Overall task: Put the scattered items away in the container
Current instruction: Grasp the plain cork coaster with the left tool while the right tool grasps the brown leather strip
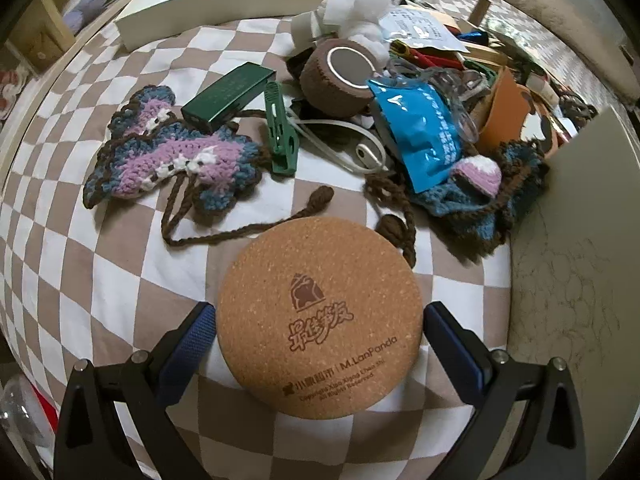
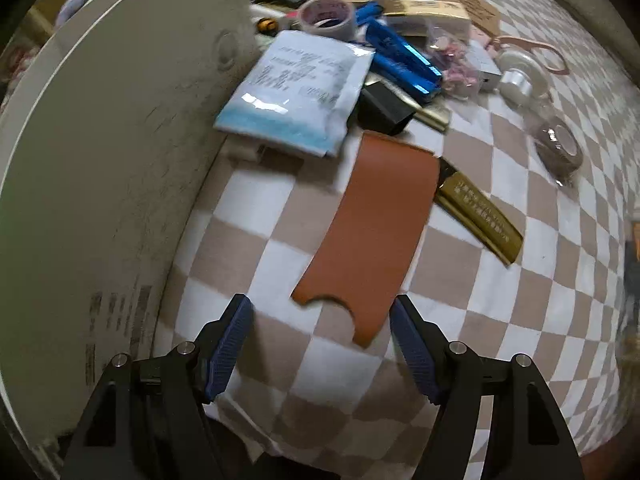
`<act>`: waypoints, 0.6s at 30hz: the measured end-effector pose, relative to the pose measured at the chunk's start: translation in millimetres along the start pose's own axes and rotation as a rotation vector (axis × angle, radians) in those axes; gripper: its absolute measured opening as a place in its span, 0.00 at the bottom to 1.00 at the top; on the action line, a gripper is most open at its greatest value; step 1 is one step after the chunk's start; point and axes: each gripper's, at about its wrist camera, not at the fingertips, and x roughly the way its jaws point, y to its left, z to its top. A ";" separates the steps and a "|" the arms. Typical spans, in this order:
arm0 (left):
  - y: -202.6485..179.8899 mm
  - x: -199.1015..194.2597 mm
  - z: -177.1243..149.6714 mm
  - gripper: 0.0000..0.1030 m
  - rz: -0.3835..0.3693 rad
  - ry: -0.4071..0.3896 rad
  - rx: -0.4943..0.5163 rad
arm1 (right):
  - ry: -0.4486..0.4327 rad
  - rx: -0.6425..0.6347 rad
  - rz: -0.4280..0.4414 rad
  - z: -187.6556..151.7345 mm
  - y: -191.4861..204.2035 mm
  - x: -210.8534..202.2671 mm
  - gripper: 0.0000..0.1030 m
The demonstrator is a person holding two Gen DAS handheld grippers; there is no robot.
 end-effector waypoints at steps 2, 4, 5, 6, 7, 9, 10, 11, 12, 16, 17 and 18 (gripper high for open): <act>4.3 -0.4 3.6 1.00 -0.015 0.002 -0.053 | -0.031 0.058 -0.017 5.4 -8.2 -4.0 0.70; 8.1 -0.1 7.2 1.00 -0.026 0.007 -0.096 | -0.055 0.100 -0.036 8.9 -16.0 -7.1 0.74; 8.9 0.2 8.5 1.00 -0.028 0.008 -0.106 | -0.061 0.122 -0.042 10.2 -20.0 -7.5 0.82; 9.2 0.4 9.6 1.00 -0.029 0.010 -0.112 | -0.063 0.136 -0.042 10.9 -22.9 -7.0 0.97; 9.3 0.7 10.9 1.00 -0.028 0.011 -0.115 | -0.063 0.149 -0.038 11.4 -26.1 -5.8 0.99; 9.2 0.8 13.3 1.00 -0.025 0.012 -0.120 | -0.049 0.180 -0.052 12.3 -32.3 -1.9 0.99; 9.3 0.6 14.1 1.00 -0.026 0.011 -0.122 | -0.045 0.194 -0.061 12.9 -35.0 -0.4 0.99; 9.6 0.3 14.5 1.00 -0.028 0.010 -0.125 | -0.049 0.208 -0.063 13.6 -38.0 0.2 0.99; 10.3 -0.3 14.9 1.00 -0.032 0.009 -0.130 | -0.058 0.223 -0.059 14.3 -41.6 0.6 0.99; 16.4 -2.8 16.9 1.00 -0.065 0.002 -0.164 | -0.064 0.276 -0.041 15.1 -53.7 4.1 1.00; 17.5 -3.1 17.3 1.00 -0.071 0.002 -0.170 | -0.061 0.288 -0.035 14.9 -56.5 5.2 1.00; 20.9 -2.8 19.7 1.00 -0.074 0.002 -0.175 | -0.057 0.297 -0.037 14.7 -58.8 6.2 1.00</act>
